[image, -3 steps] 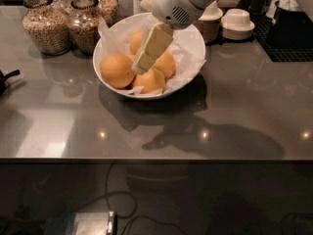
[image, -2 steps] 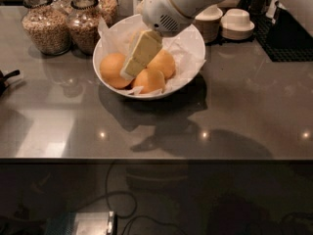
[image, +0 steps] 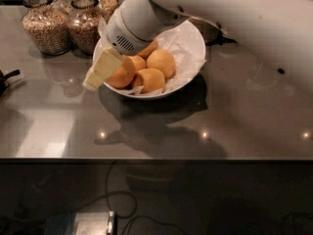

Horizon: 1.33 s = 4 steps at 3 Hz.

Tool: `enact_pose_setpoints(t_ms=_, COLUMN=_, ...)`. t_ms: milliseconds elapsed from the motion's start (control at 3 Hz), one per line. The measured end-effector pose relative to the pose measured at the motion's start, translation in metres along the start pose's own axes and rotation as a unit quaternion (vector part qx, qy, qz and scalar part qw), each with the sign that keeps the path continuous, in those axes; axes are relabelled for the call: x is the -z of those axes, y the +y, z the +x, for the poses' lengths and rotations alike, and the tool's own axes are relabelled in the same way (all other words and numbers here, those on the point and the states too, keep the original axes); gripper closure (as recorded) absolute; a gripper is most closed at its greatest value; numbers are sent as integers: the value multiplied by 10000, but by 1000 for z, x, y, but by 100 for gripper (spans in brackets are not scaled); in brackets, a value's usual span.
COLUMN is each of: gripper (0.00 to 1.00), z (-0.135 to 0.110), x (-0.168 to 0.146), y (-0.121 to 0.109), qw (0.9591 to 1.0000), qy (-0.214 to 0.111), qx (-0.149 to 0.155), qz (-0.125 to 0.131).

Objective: Pick orange from white bowl

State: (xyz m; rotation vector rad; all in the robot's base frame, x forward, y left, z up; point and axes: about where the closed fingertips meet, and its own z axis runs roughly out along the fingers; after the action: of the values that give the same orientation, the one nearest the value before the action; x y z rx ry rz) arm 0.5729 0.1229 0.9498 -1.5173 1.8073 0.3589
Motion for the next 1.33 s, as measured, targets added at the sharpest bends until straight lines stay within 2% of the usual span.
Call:
enact_pose_setpoints(t_ms=333, gripper=0, z=4, x=-21, y=1, qw=9992, qy=-28, qx=-400, qz=24)
enact_pose_setpoints(t_ms=1000, gripper=0, z=31, x=-46, y=3, qw=9917, qy=12, qx=-1278, qz=112)
enact_pose_setpoints(t_ms=1333, gripper=0, z=39, x=-52, y=3, qw=9881, qy=-41, qx=-1539, qz=62)
